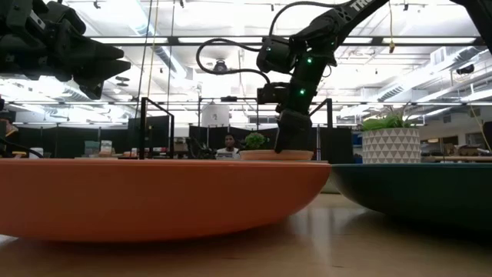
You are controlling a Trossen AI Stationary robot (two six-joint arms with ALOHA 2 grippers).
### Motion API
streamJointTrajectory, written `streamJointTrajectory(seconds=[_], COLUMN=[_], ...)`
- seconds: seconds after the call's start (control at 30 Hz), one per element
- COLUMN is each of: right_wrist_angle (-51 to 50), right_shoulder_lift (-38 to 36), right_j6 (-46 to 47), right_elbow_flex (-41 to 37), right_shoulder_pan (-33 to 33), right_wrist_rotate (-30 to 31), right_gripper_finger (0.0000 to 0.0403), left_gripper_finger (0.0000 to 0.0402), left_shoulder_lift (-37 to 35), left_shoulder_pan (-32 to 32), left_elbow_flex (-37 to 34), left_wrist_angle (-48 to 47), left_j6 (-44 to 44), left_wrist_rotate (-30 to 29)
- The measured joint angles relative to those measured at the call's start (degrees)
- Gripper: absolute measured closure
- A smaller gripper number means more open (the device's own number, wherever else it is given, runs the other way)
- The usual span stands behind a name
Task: Place and stack plates onto a shelf
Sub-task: Put the brown plate on the shelf, then stack the light blue plate on the top of brown plate on the shelf
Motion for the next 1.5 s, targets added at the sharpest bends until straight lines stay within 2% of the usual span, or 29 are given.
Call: streamJointTrajectory(seconds=[0.27,0.53,0.7,0.9,1.23,1.5], right_wrist_angle=[-5.7,-6.7,-7.4,-7.0,-7.9,-4.8], right_shoulder_lift=[0.0,0.0,0.0,0.0,0.0,0.1], right_j6=[3.6,13.5,22.9,33.0,39.4,43.5], right_elbow_flex=[3.8,3.9,3.6,2.4,2.0,-3.5], right_shoulder_pan=[4.5,12.5,18.2,23.6,24.7,25.4], right_wrist_rotate=[4.1,-5.2,-5.8,-3.2,-2.6,-3.0], right_gripper_finger=[0.0298,0.0295,0.028,0.0251,0.0235,0.0235], left_gripper_finger=[0.026,0.026,0.026,0.026,0.026,0.026], left_shoulder_lift=[0.0,0.0,0.0,0.0,0.0,0.0], left_shoulder_pan=[0.0,0.0,0.0,0.0,0.0,0.0], left_elbow_flex=[0.0,0.0,0.0,0.0,0.0,0.0], left_wrist_angle=[0.0,0.0,0.4,1.8,6.2,8.8], left_j6=[0.0,0.2,1.5,5.4,14.5,20.2], left_wrist_rotate=[0.0,0.0,-0.8,-4.7,-5.1,-5.1])
